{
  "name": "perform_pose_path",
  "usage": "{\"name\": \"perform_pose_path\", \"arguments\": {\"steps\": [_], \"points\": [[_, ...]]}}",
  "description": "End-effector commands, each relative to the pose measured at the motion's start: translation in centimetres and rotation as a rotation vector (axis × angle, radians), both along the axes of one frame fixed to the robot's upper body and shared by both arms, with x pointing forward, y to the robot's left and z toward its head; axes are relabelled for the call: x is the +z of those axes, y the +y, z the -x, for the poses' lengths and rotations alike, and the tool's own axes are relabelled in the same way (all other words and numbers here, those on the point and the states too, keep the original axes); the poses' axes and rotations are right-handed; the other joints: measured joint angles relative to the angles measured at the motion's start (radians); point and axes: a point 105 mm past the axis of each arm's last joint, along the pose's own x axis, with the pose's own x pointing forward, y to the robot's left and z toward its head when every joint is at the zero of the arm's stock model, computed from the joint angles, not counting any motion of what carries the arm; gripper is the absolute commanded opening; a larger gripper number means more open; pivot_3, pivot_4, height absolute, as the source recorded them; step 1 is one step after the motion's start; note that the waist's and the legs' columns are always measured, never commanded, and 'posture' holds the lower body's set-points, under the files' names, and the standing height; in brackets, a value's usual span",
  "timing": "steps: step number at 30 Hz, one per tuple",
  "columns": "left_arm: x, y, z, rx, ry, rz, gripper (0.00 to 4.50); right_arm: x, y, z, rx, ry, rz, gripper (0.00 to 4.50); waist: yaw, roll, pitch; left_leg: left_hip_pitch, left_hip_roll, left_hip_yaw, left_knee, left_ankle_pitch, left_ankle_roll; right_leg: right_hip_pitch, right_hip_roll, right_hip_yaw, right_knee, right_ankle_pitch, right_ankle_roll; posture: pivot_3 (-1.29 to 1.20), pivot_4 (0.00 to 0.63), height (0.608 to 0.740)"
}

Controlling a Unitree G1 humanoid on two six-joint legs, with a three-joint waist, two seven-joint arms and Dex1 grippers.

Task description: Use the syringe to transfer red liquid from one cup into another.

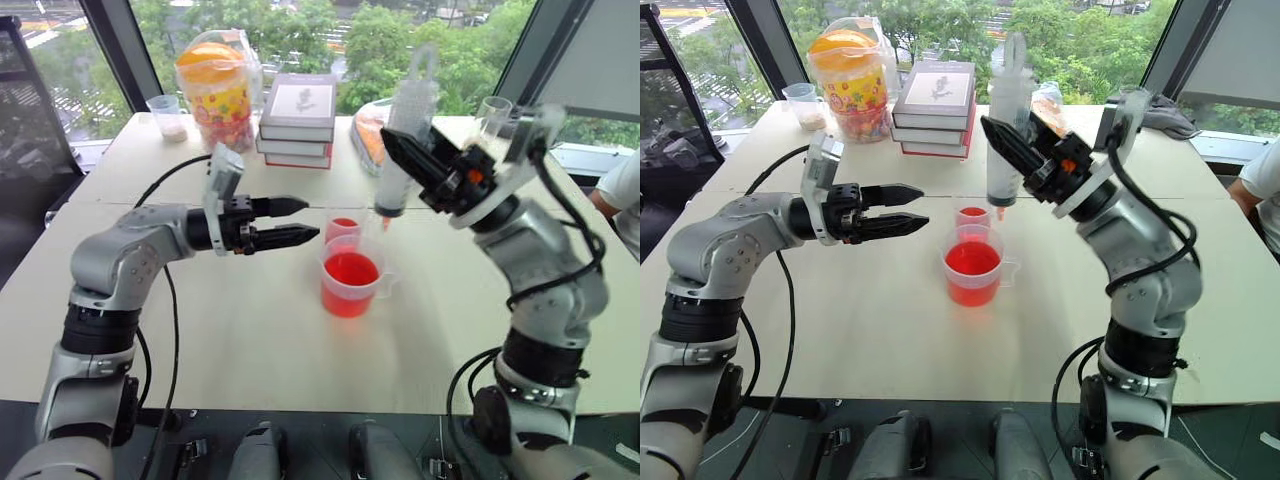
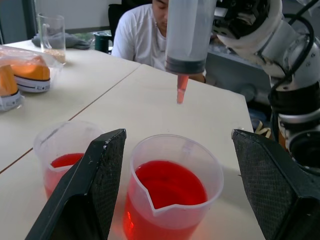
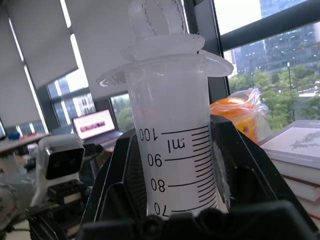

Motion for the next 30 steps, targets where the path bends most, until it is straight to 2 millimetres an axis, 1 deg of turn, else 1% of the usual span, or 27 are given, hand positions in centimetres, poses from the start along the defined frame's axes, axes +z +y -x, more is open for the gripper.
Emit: {"name": "perform_pose_path", "arguments": {"steps": [1, 4, 8, 14, 20, 30], "points": [[1.3, -0.1, 0.2, -0.021, -0.049, 0.000, 3.47, -0.5, 1.5, 1.0, 0.009, -0.052, -0.010, 1.39, -0.003, 0.000, 0.000, 0.000, 0.000, 0.000, 0.000, 0.000, 0.000, 0.000, 0.000, 0.000, 0.000, 0.000, 0.000, 0.00, 0.150, 0.740], [1.4, -0.1, 0.2, -0.029, -0.050, -0.001, 3.47, -2.9, 2.1, 0.5, -0.010, -0.022, 0.021, 1.39, -0.002, 0.000, 0.000, 0.000, 0.000, 0.000, 0.000, 0.000, 0.000, -0.001, 0.001, 0.000, 0.000, 0.000, 0.000, 0.00, 0.150, 0.740], [1.6, -0.2, 0.4, -0.037, -0.050, -0.002, 3.47, -6.2, 2.4, 0.1, -0.043, 0.009, 0.080, 1.39, -0.002, 0.000, 0.000, 0.000, 0.000, 0.000, 0.000, 0.000, 0.000, 0.000, 0.000, 0.000, 0.000, 0.000, 0.000, 0.00, 0.150, 0.740], [2.1, -0.6, 0.8, -0.066, -0.054, 0.004, 3.47, -9.2, 2.4, -0.1, -0.075, 0.037, 0.133, 1.39, -0.002, 0.000, 0.000, 0.000, 0.000, 0.000, 0.000, 0.000, 0.000, 0.000, 0.001, 0.000, 0.000, 0.000, 0.000, 0.00, 0.150, 0.740], [2.8, -1.8, 0.9, -0.108, -0.072, 0.028, 3.47, -9.9, 2.6, 0.0, -0.085, 0.035, 0.150, 1.39, -0.001, 0.000, 0.000, 0.000, 0.000, 0.000, 0.000, 0.000, 0.000, 0.000, 0.001, 0.000, 0.000, 0.000, 0.000, 0.00, 0.150, 0.740], [2.4, -4.8, 0.1, -0.164, -0.091, 0.027, 3.47, -10.1, 2.8, 0.4, -0.075, 0.036, 0.167, 1.39, -0.001, 0.000, 0.000, 0.000, 0.000, 0.000, 0.000, 0.000, 0.000, 0.000, 0.001, 0.000, 0.000, 0.000, 0.000, 0.00, 0.150, 0.740]]}}
